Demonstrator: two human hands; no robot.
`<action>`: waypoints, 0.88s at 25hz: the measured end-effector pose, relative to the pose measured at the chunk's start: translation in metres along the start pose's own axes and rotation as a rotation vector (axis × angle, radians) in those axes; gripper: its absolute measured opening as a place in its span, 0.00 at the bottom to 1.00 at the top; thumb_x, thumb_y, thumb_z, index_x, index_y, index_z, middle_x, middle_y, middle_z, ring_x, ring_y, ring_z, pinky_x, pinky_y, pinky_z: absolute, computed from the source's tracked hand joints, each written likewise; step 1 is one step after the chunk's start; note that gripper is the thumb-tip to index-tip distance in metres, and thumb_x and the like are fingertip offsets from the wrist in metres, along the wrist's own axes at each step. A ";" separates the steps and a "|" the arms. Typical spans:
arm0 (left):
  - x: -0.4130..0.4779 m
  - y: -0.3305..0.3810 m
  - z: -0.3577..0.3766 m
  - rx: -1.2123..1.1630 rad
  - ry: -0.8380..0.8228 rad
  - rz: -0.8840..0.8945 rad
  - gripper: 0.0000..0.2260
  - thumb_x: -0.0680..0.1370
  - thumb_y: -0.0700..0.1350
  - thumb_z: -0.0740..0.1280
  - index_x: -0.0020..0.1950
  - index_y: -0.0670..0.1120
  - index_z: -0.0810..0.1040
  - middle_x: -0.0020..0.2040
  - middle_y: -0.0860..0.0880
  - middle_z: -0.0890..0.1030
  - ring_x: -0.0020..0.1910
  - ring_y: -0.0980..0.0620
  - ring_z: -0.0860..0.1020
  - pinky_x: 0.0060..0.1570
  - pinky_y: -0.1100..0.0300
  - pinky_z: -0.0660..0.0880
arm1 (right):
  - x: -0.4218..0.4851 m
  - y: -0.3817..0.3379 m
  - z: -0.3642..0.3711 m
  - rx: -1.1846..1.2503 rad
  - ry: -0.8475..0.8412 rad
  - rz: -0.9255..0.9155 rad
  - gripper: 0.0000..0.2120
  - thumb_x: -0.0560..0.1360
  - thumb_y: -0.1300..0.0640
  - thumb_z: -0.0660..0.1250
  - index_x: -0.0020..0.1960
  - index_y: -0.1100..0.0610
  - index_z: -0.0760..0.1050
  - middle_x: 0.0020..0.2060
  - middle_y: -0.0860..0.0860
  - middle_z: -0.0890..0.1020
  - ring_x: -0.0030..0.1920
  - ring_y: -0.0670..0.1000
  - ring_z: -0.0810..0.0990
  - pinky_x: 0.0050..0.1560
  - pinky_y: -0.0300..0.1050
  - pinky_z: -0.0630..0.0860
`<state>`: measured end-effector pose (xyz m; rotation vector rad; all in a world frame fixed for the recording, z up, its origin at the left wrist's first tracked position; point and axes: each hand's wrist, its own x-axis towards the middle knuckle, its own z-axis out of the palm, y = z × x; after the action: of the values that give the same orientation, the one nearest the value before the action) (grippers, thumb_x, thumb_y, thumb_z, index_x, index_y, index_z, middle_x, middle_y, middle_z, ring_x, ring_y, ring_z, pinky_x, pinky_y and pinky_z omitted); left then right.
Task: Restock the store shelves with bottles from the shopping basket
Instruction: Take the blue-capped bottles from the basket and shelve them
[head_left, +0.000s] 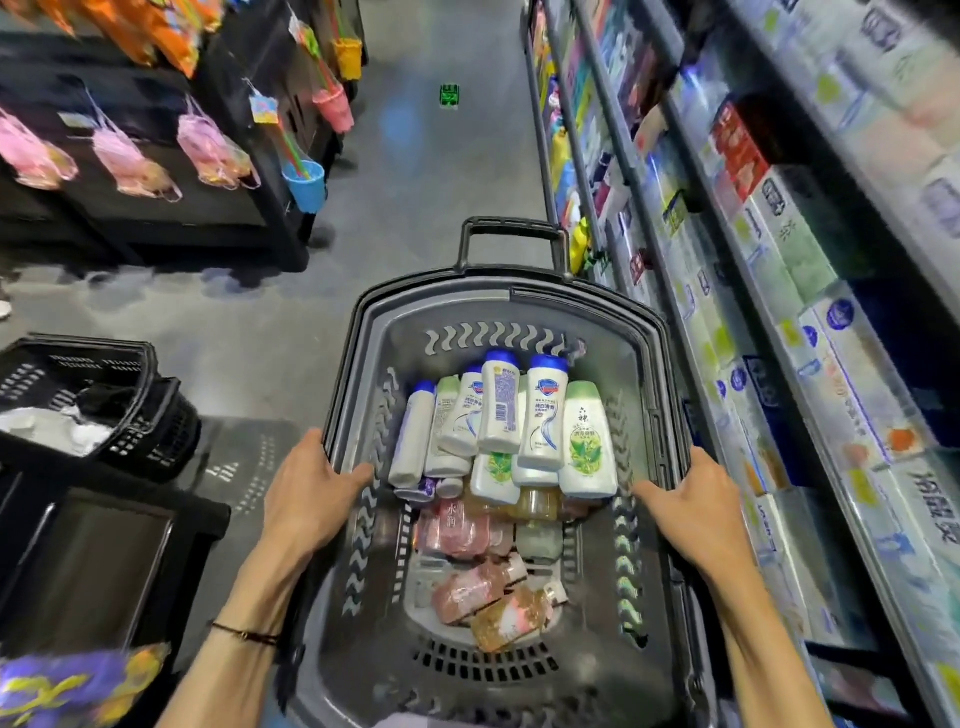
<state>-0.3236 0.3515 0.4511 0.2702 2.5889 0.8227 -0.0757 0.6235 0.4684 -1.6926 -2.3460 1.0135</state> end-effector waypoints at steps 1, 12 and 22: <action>0.023 0.010 0.005 -0.010 -0.007 0.003 0.26 0.73 0.54 0.76 0.64 0.44 0.73 0.54 0.44 0.83 0.48 0.43 0.83 0.51 0.41 0.81 | 0.024 -0.008 0.002 0.008 0.000 0.002 0.24 0.72 0.52 0.75 0.57 0.68 0.71 0.35 0.55 0.75 0.38 0.54 0.75 0.35 0.50 0.69; 0.262 0.173 0.011 0.011 0.028 -0.024 0.28 0.69 0.58 0.76 0.61 0.44 0.74 0.43 0.47 0.83 0.43 0.44 0.82 0.49 0.43 0.81 | 0.294 -0.145 -0.013 0.112 -0.116 0.055 0.46 0.71 0.50 0.75 0.79 0.63 0.56 0.60 0.62 0.79 0.66 0.62 0.74 0.66 0.58 0.71; 0.508 0.282 0.011 -0.122 0.021 0.009 0.18 0.67 0.53 0.77 0.53 0.50 0.79 0.43 0.51 0.86 0.38 0.51 0.85 0.43 0.47 0.83 | 0.517 -0.296 0.008 0.048 -0.051 0.068 0.25 0.68 0.49 0.77 0.59 0.59 0.74 0.54 0.60 0.81 0.59 0.64 0.78 0.59 0.57 0.77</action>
<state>-0.7582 0.7374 0.4449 0.2383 2.5458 0.9876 -0.5219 1.0177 0.4658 -1.7608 -2.2896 1.1280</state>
